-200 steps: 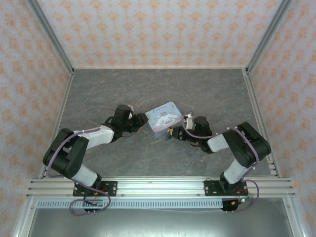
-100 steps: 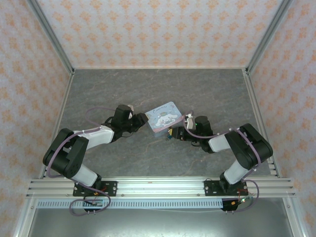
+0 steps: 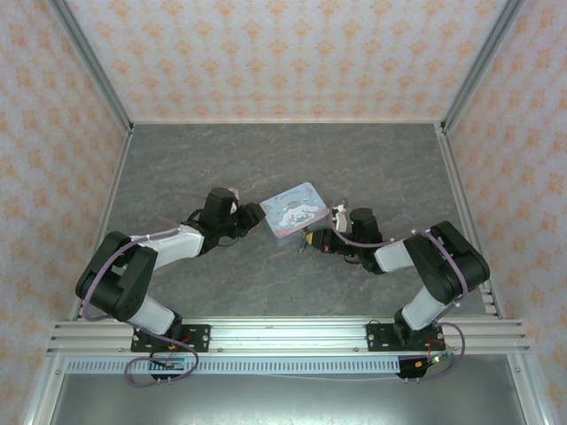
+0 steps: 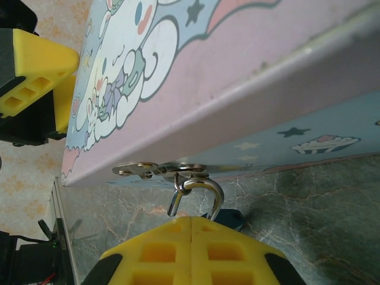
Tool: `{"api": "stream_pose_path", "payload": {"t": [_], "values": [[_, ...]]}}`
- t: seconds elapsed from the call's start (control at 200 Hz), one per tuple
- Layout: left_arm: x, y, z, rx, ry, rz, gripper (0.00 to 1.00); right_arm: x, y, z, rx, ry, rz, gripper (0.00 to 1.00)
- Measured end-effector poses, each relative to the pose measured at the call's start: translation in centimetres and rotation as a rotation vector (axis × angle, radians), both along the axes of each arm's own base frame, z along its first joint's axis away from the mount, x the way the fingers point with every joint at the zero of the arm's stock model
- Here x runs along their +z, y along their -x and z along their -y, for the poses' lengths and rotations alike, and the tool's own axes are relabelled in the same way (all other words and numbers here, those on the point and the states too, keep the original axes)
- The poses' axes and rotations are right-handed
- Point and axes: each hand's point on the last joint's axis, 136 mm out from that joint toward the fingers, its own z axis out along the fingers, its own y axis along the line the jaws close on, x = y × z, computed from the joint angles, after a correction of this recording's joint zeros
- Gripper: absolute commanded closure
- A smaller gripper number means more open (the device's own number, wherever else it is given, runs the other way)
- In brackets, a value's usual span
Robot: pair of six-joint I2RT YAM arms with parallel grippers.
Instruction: Unlock the padlock with the key
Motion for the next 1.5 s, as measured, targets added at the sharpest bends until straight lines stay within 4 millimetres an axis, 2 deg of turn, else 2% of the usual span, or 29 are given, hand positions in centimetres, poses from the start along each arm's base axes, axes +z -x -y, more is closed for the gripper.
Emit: {"api": "stream_pose_path", "payload": {"t": [0.035, 0.15, 0.275, 0.37, 0.581, 0.851, 1.066, 1.211, 1.501], "values": [[0.0, 0.0, 0.0, 0.0, 0.0, 0.0, 0.56, 0.0, 0.0, 0.0, -0.002, 0.0, 0.0, 1.0], [0.0, 0.0, 0.0, 0.0, 0.0, -0.001, 0.56, 0.1, -0.5, 0.6, -0.023, -0.001, 0.002, 0.81], [0.0, 0.0, 0.0, 0.0, -0.001, -0.001, 0.56, 0.3, -1.0, 1.6, -0.051, -0.008, 0.012, 0.67], [0.0, 0.0, 0.0, 0.0, -0.001, -0.001, 0.56, 0.5, -0.9, 1.6, -0.051, -0.021, 0.012, 0.62], [0.0, 0.0, 0.0, 0.0, 0.0, -0.001, 0.56, 0.9, -1.1, 1.1, -0.04, -0.062, 0.015, 0.56], [0.0, 0.0, 0.0, 0.0, 0.0, -0.001, 0.56, -0.3, -1.1, 0.6, -0.045, -0.102, -0.041, 0.55], [0.0, 0.0, 0.0, 0.0, -0.001, -0.001, 0.56, -0.3, -0.7, -0.4, -0.02, -0.122, -0.044, 0.56], [0.0, 0.0, 0.0, 0.0, 0.0, -0.001, 0.56, -0.3, -0.6, -0.8, -0.016, -0.138, -0.053, 0.62], [0.0, 0.0, 0.0, 0.0, -0.001, -0.001, 0.56, -0.1, -0.6, -0.8, -0.014, -0.145, -0.05, 0.82]]}}
